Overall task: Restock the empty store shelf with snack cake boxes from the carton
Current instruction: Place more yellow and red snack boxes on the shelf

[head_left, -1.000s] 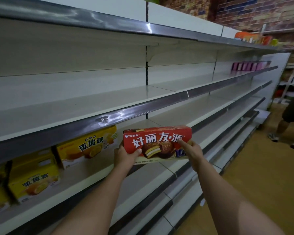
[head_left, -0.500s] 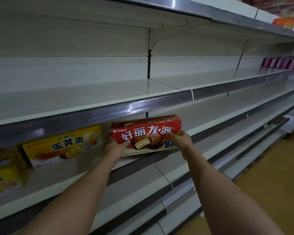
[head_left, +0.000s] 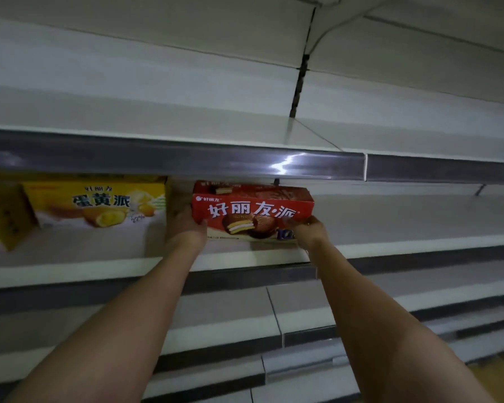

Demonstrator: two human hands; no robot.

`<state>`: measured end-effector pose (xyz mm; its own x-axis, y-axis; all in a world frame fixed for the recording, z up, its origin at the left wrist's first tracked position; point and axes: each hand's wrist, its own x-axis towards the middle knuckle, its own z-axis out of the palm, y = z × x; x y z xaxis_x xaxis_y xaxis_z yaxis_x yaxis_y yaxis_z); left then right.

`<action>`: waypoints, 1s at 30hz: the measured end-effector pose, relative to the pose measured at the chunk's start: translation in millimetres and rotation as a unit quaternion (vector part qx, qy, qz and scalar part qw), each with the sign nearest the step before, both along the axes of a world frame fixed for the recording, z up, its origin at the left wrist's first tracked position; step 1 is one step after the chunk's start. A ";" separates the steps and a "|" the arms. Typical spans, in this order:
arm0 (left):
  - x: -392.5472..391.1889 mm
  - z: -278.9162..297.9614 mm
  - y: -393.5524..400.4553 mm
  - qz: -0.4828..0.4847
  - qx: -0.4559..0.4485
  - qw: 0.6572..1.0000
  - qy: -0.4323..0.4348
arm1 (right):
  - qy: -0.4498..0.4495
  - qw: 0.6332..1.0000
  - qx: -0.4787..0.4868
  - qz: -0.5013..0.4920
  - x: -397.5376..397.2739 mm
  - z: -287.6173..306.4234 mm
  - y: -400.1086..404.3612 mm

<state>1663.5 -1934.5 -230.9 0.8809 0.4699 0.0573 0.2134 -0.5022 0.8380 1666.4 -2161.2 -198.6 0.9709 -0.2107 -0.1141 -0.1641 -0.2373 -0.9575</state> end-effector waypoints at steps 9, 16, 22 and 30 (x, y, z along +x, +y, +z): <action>-12.3 0.1 -29.9 0.094 -0.198 0.973 -0.065 | -0.033 0.999 0.041 -0.002 34.3 -21.8 -3.5; 20.2 -2.8 -13.8 0.101 -0.252 0.959 -0.079 | -0.047 0.998 0.039 -0.001 66.9 -26.7 19.3; 43.6 -9.8 -6.7 0.082 -0.255 0.959 -0.097 | -0.042 0.995 0.086 0.004 83.5 -32.1 32.3; 59.8 -10.1 -2.0 0.037 -0.266 0.958 -0.099 | -0.051 0.996 0.071 0.013 94.5 -28.9 45.7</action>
<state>1723.3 -1936.5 -241.0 0.8405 0.5400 -0.0448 0.0415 0.0183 0.9990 1760.9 -2115.5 -227.5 0.9840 -0.1732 -0.0412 -0.0593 -0.1006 -0.9932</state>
